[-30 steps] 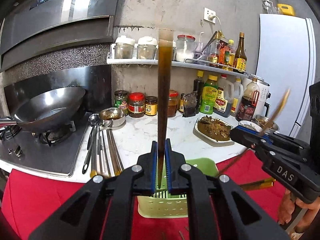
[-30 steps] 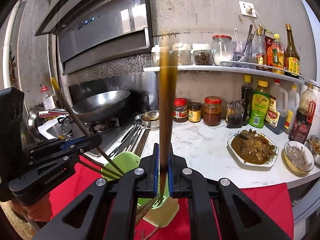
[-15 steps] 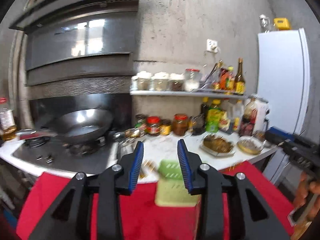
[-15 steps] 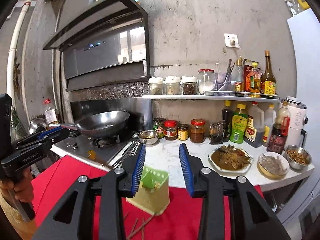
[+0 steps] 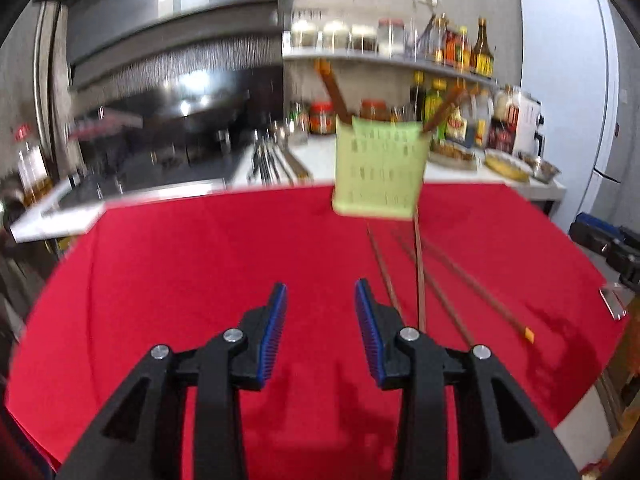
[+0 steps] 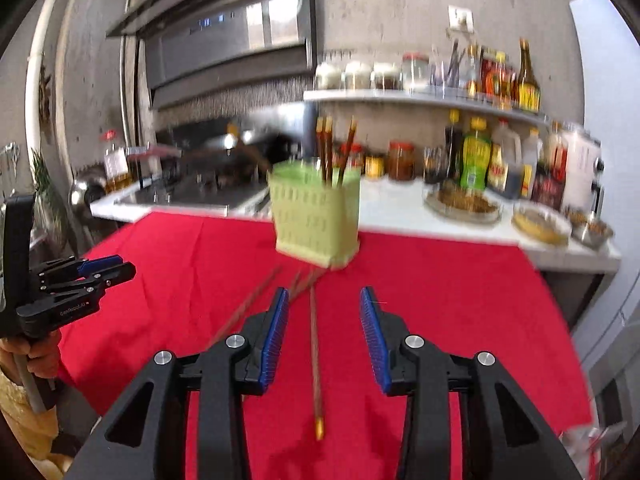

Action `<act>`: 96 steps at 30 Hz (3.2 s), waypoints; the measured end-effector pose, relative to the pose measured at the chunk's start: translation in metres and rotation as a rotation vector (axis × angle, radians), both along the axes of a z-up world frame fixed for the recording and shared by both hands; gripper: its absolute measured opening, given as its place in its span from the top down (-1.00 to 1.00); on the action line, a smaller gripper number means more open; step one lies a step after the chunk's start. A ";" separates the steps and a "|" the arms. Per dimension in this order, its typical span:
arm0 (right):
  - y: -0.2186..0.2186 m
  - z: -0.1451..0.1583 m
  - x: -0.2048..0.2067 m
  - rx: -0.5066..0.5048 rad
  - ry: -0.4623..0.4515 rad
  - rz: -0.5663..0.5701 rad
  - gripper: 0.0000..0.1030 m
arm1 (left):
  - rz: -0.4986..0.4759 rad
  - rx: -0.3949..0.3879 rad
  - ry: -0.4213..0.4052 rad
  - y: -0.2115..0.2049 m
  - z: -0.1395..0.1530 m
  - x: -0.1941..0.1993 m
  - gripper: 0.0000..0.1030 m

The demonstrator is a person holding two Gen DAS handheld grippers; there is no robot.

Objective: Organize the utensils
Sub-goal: 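Move both open grippers back down to the chopsticks on the red cloth, then close the left gripper on a chopstick while the right gripper closes on another, then lift the left chopstick upright while the right gripper lifts its chopstick upright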

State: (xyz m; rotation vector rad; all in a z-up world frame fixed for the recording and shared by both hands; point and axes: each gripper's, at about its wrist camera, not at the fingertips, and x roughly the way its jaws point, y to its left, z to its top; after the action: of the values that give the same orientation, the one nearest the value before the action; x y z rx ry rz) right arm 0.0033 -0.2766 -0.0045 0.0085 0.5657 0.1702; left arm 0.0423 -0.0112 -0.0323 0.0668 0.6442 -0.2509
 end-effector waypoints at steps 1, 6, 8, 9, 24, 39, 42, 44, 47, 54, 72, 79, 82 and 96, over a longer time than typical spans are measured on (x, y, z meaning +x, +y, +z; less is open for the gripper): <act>0.001 -0.007 -0.002 0.000 0.015 -0.001 0.24 | -0.003 -0.007 0.020 0.002 -0.008 -0.002 0.33; 0.004 -0.043 0.001 0.026 0.103 -0.001 0.24 | -0.064 -0.028 0.140 -0.001 -0.040 -0.003 0.33; 0.006 -0.052 0.004 0.027 0.128 0.002 0.24 | -0.084 -0.022 0.157 -0.007 -0.046 -0.002 0.33; 0.007 -0.056 0.006 0.025 0.140 0.006 0.24 | -0.099 -0.015 0.162 -0.010 -0.048 -0.002 0.33; 0.010 -0.076 0.038 -0.005 0.230 0.024 0.26 | -0.192 -0.010 0.234 -0.063 -0.051 0.051 0.41; 0.021 -0.083 0.054 -0.091 0.282 0.046 0.86 | -0.140 0.124 0.251 -0.072 -0.064 0.057 0.86; 0.021 -0.082 0.049 -0.120 0.280 0.018 0.86 | -0.092 0.132 0.248 -0.061 -0.065 0.054 0.86; 0.019 -0.079 0.042 -0.142 0.269 -0.012 0.86 | -0.068 0.125 0.250 -0.051 -0.064 0.053 0.86; 0.014 -0.077 0.036 -0.149 0.273 -0.043 0.86 | -0.042 0.124 0.249 -0.041 -0.064 0.050 0.86; 0.008 -0.081 0.032 -0.137 0.291 -0.071 0.86 | -0.080 0.111 0.244 -0.027 -0.064 0.036 0.86; 0.011 -0.085 0.014 -0.082 0.253 -0.032 0.32 | -0.109 0.062 0.227 -0.007 -0.065 -0.007 0.79; 0.003 -0.085 0.004 -0.043 0.249 -0.046 0.62 | -0.088 0.179 0.199 -0.015 -0.066 -0.024 0.79; 0.000 -0.086 -0.003 -0.028 0.239 -0.057 0.64 | -0.084 0.181 0.199 -0.011 -0.066 -0.031 0.79; 0.000 -0.063 -0.024 -0.012 0.136 -0.083 0.86 | -0.057 0.070 0.060 0.002 -0.032 -0.037 0.86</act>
State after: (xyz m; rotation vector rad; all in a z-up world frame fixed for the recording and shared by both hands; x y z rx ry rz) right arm -0.0206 -0.2762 -0.0677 0.0322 0.7006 0.0854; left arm 0.0055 -0.0094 -0.0640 0.1454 0.7116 -0.2863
